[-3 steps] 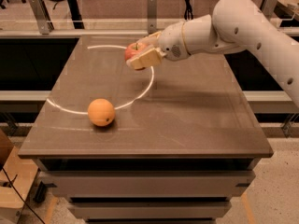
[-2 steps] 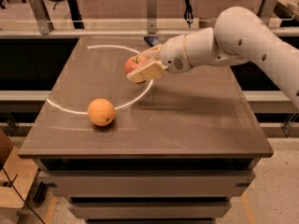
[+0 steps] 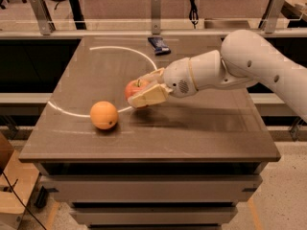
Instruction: Move apple near orange
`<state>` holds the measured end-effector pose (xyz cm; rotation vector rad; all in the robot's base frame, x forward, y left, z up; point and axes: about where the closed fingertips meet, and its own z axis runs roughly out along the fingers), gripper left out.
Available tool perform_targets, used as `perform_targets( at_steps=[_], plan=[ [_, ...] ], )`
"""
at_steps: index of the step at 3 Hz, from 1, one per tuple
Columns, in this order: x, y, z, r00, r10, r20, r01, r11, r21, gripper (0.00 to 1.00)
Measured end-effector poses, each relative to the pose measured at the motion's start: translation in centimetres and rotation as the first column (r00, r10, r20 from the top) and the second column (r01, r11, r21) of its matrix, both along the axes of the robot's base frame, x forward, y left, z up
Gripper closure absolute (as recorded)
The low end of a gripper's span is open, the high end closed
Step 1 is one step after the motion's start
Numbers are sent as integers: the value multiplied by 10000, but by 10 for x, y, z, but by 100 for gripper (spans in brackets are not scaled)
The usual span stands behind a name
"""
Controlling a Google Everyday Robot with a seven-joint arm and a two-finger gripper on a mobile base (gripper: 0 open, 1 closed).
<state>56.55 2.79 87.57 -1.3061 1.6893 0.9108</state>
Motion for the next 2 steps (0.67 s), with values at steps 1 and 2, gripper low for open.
perform_targets(
  at_steps=[1, 2],
  plan=[
    [-19, 5, -10, 9991, 149, -395, -137, 9994, 307, 12],
    [-29, 10, -14, 9989, 379, -264, -369, 9986, 378, 0]
  ],
)
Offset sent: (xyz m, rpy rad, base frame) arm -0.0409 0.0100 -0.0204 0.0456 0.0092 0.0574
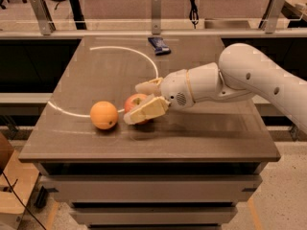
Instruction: Move apple near orange
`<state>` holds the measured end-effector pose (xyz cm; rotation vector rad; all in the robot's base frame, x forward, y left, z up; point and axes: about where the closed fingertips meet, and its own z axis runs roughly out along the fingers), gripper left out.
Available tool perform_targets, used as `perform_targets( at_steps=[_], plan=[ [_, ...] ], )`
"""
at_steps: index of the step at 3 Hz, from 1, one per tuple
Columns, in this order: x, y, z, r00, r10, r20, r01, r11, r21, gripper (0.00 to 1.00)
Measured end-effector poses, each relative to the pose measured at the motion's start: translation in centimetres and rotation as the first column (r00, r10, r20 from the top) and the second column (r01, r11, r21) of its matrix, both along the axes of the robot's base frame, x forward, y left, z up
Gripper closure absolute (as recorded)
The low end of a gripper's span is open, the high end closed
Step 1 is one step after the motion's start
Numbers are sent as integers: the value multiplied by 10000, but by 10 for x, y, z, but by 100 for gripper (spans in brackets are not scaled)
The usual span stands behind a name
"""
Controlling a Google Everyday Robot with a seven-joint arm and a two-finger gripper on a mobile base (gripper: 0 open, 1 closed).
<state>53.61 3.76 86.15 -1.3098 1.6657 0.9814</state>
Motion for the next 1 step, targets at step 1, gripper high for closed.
perform_targets(
  at_steps=[1],
  plan=[
    [-5, 2, 2, 9993, 80, 369, -83, 9999, 86, 0]
  ],
)
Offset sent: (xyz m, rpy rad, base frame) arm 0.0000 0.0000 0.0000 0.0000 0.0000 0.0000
